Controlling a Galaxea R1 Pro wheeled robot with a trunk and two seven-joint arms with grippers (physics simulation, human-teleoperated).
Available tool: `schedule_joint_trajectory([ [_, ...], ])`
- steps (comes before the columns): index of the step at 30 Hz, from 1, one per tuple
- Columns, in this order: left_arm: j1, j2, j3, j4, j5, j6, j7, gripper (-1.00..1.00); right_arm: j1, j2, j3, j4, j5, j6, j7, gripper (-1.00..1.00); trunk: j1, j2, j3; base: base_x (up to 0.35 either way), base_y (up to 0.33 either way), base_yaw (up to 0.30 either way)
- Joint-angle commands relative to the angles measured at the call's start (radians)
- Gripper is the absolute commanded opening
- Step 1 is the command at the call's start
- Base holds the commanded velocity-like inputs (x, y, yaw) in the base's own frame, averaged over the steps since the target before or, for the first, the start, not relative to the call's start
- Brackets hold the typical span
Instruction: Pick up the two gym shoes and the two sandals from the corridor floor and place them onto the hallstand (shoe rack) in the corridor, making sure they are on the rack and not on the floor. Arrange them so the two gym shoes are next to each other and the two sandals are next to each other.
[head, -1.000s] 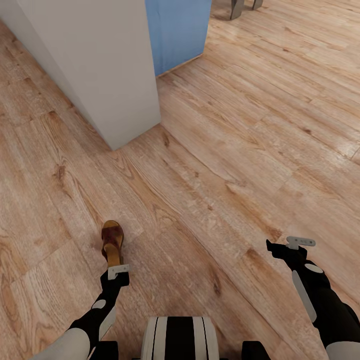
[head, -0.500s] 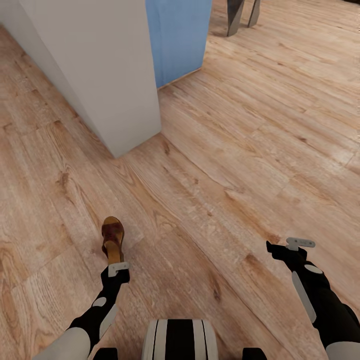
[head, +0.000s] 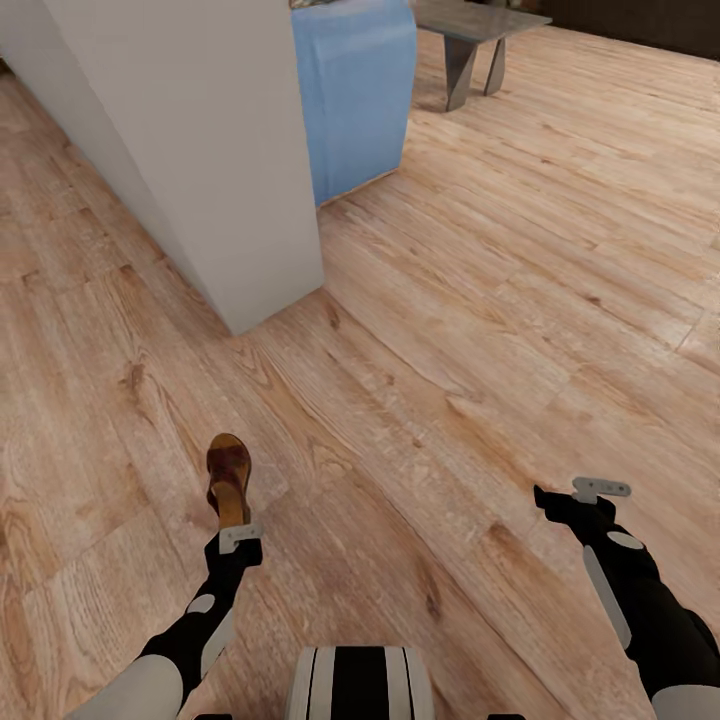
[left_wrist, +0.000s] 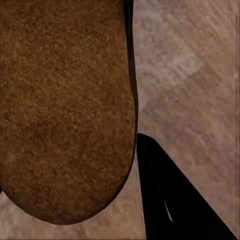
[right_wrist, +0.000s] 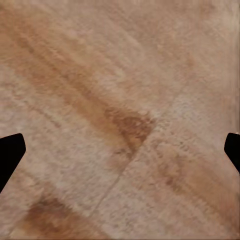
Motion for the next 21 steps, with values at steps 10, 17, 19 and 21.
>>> schedule_joint_trajectory([
  [10,0.123,0.022,0.008,0.003,-0.016,-0.003,0.008,-1.00,0.020,-0.003,0.001,0.291,0.070,-0.258,-0.004,1.00,-0.005,0.002,0.054,0.000,0.000,-0.088],
  [17,0.197,0.037,0.011,0.003,-0.013,-0.007,0.010,-1.00,0.037,0.003,0.001,0.582,0.071,-0.499,-0.001,1.00,-0.008,0.004,0.092,0.000,0.000,-0.096],
  [19,0.212,0.041,0.012,0.003,-0.011,-0.008,0.011,-1.00,0.038,0.005,0.002,0.656,0.070,-0.570,0.000,1.00,-0.009,0.004,0.102,0.000,0.000,-0.105],
  [21,0.236,0.045,0.013,0.002,-0.009,-0.027,0.011,-1.00,0.039,0.010,0.002,0.754,0.070,-0.662,0.001,1.00,-0.010,0.005,0.113,0.000,0.000,-0.111],
])
